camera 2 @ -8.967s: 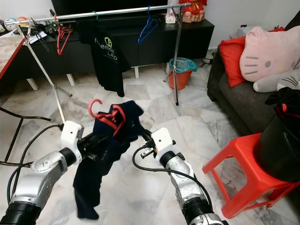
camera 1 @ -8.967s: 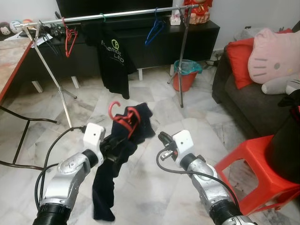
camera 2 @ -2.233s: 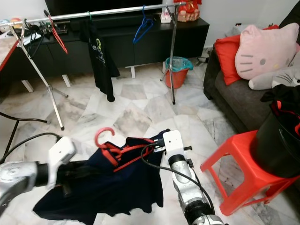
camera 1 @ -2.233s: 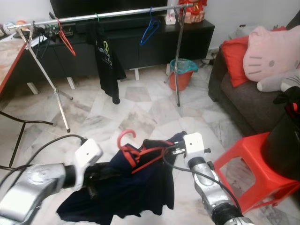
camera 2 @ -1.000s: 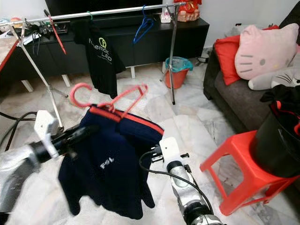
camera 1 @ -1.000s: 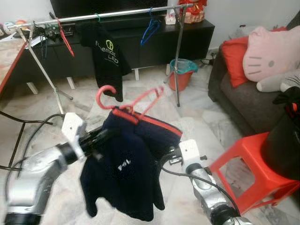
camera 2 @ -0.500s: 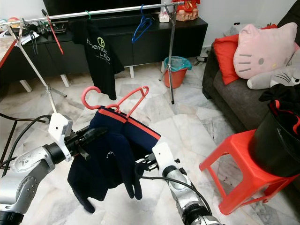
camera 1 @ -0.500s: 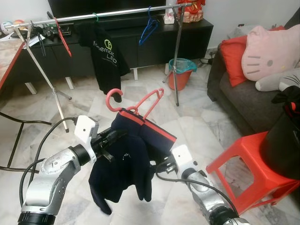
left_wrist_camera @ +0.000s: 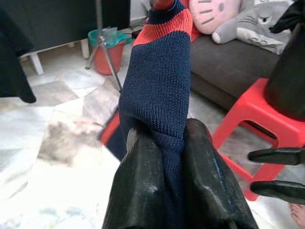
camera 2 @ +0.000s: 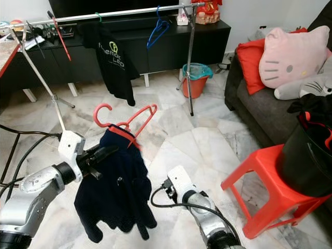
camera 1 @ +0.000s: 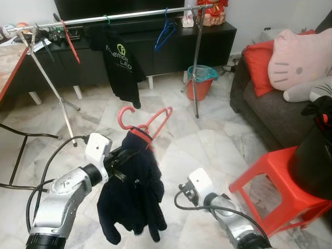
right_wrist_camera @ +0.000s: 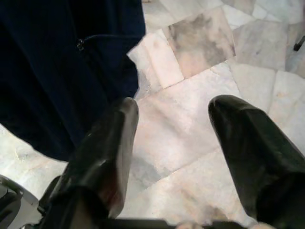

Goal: Hang hanger

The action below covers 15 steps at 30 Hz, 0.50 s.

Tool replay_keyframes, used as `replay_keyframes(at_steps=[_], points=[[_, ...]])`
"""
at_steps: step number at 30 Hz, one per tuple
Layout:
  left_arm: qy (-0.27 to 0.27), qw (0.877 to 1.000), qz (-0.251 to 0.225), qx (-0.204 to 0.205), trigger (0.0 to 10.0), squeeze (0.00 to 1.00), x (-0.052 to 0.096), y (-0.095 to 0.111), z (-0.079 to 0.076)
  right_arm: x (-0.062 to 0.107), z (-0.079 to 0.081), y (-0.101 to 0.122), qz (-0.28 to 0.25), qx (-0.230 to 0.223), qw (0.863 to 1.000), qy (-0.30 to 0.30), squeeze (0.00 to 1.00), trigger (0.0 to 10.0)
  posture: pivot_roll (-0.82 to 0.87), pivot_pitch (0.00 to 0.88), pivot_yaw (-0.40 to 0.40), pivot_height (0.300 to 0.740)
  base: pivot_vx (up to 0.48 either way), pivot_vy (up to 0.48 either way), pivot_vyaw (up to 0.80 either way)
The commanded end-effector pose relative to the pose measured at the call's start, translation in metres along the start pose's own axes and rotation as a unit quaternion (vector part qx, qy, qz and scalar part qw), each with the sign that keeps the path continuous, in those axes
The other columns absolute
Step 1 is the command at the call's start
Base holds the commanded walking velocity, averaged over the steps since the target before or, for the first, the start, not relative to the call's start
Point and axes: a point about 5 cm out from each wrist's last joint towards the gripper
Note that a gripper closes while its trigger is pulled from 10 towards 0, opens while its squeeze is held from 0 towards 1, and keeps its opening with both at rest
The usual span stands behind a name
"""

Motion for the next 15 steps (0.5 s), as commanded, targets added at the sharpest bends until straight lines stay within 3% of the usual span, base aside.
replay_keyframes(at_steps=[1,4,5,6,11,15], points=[[-0.040,0.998,0.007,-0.041,10.0,0.00,0.001,0.006,-0.002,0.006,-0.007,0.009,-0.030,0.016,0.999,-0.012,1.00,10.0,-0.03,0.000,0.018,0.740,0.000,0.000,0.00],[-0.082,0.995,0.027,-0.054,10.0,0.00,0.004,0.004,-0.006,0.012,-0.013,0.015,-0.051,0.030,0.998,-0.016,1.00,10.0,-0.03,0.000,0.018,0.740,0.000,0.000,0.00],[-0.118,0.989,0.047,-0.070,10.0,0.00,0.007,0.001,-0.009,0.016,-0.016,0.020,-0.062,0.041,0.997,-0.005,0.82,10.0,-0.03,0.000,0.020,0.740,0.000,0.000,0.00],[-0.151,0.982,0.072,-0.085,10.0,0.00,0.011,-0.002,-0.010,0.020,-0.019,0.026,-0.074,0.048,0.996,0.015,0.00,10.0,-0.03,0.000,0.020,0.740,0.000,0.000,0.00],[-0.195,0.970,0.109,-0.097,10.0,0.00,0.016,-0.005,-0.008,0.029,-0.024,0.045,-0.105,0.073,0.990,0.064,0.00,10.0,-0.03,0.001,0.021,0.740,0.000,0.000,0.00],[-0.224,0.959,0.139,-0.108,10.0,0.00,0.020,-0.009,-0.007,0.040,-0.019,0.065,-0.143,0.063,0.976,0.149,0.00,10.0,-0.04,0.009,0.021,0.740,0.000,0.000,0.00]])
Point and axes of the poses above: a point about 5 cm out from each wrist's last joint towards the gripper, its own x axis pointing back from the gripper into the wrist, its own y axis along the axis of the wrist's last joint, z = x × y, and after that the axes turned 1 degree about -x, right-handed
